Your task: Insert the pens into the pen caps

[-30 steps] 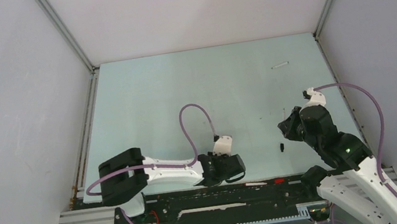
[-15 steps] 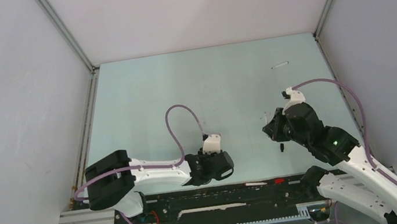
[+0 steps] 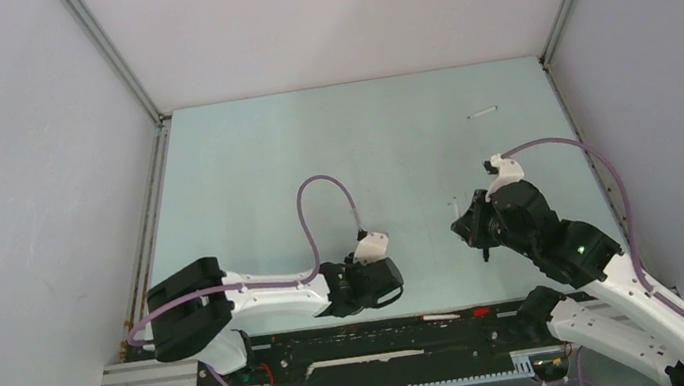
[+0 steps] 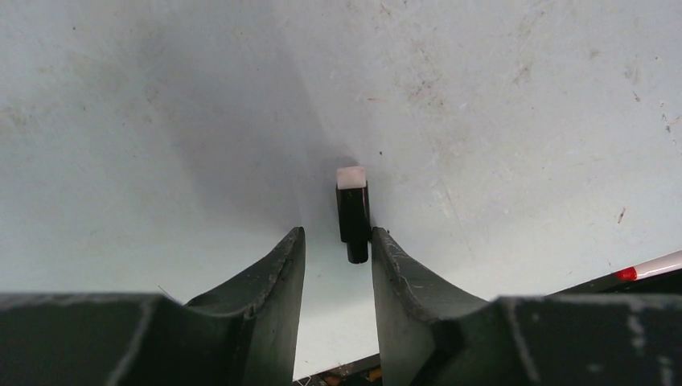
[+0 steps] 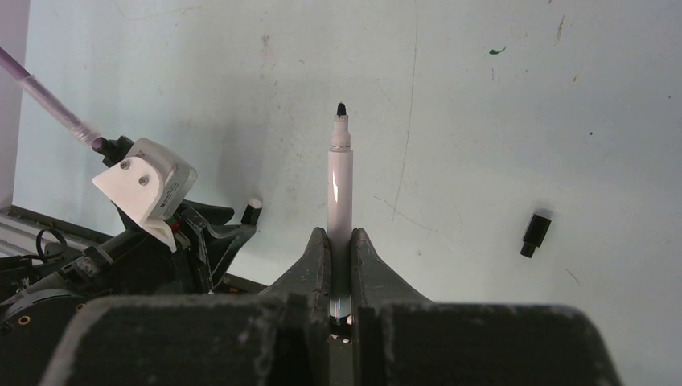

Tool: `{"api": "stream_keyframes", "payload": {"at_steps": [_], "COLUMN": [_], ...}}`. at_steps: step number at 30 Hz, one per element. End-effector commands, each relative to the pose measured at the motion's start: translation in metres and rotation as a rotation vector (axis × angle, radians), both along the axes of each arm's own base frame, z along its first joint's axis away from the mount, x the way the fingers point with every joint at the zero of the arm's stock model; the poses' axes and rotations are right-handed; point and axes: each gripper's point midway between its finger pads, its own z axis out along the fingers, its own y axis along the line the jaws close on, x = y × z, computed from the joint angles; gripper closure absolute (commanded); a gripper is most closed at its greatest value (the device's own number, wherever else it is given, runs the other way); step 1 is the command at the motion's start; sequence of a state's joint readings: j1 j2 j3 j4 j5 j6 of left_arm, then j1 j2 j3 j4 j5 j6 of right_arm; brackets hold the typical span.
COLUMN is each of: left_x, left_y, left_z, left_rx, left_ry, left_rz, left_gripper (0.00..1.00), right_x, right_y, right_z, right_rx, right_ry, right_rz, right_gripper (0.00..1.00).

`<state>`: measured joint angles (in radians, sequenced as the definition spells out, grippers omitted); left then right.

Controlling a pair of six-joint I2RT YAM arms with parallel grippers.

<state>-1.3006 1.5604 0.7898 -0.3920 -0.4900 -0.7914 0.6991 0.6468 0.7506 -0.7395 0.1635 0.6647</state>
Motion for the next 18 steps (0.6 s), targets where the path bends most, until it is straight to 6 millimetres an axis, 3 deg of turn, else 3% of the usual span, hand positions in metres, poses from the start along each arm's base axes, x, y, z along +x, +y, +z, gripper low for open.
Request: {"api": "stream_keyframes", "payload": {"at_steps": [1, 8, 18], "left_x": [0.011, 0.014, 0.016], "left_y": [-0.012, -0.021, -0.028], "left_z": [0.010, 0.009, 0.006], "left_rx": [-0.005, -0.039, -0.058], "left_ry": [-0.017, 0.005, 0.019], "left_rz": [-0.027, -0.038, -0.035], "left_gripper": [0.61, 0.59, 0.69], "right_x": [0.004, 0.001, 0.000], "right_y": [0.001, 0.007, 0.010], "right_z": [0.004, -0.003, -0.001], "right_rx": [-0.012, -0.019, -0.024], "right_ry": [-0.027, -0.006, -0.026], "right_rz": [0.007, 0.026, 0.051], "right_gripper": [1.00, 1.00, 1.00]}}
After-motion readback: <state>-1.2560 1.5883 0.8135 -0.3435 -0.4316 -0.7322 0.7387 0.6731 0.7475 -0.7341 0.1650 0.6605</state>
